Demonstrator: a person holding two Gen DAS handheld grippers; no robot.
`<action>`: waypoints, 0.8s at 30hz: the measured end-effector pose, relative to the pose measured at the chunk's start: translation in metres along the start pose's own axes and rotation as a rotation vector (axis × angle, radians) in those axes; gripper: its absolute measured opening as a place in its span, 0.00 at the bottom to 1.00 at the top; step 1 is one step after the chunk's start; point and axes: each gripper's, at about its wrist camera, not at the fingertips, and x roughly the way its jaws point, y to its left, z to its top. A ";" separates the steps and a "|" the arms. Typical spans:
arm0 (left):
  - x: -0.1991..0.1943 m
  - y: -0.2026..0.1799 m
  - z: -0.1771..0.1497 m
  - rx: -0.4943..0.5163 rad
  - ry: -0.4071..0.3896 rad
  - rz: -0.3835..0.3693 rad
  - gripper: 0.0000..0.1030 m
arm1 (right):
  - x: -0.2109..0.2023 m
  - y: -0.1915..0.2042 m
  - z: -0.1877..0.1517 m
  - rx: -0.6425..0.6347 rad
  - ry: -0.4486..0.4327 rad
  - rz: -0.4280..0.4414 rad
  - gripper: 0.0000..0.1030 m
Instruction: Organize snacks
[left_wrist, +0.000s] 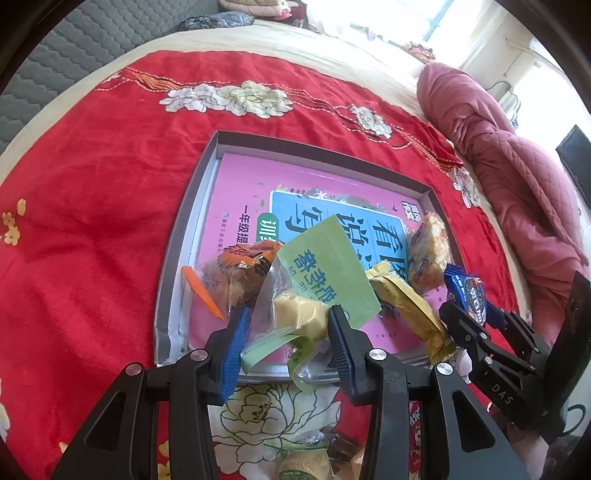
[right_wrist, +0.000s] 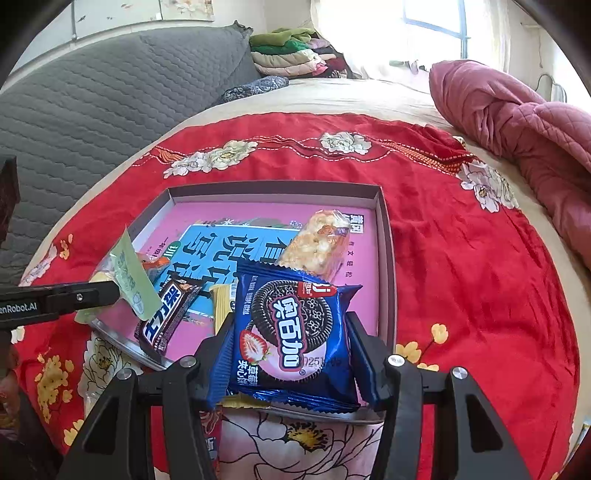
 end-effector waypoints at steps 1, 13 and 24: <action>0.000 0.000 0.000 0.001 0.001 0.000 0.43 | 0.000 -0.001 0.000 0.004 -0.001 0.005 0.54; 0.007 0.000 -0.002 0.004 0.024 0.000 0.43 | 0.002 -0.011 -0.001 0.064 0.015 0.032 0.54; 0.010 0.001 -0.003 -0.005 0.028 0.002 0.43 | 0.009 0.001 -0.006 0.004 0.033 -0.004 0.54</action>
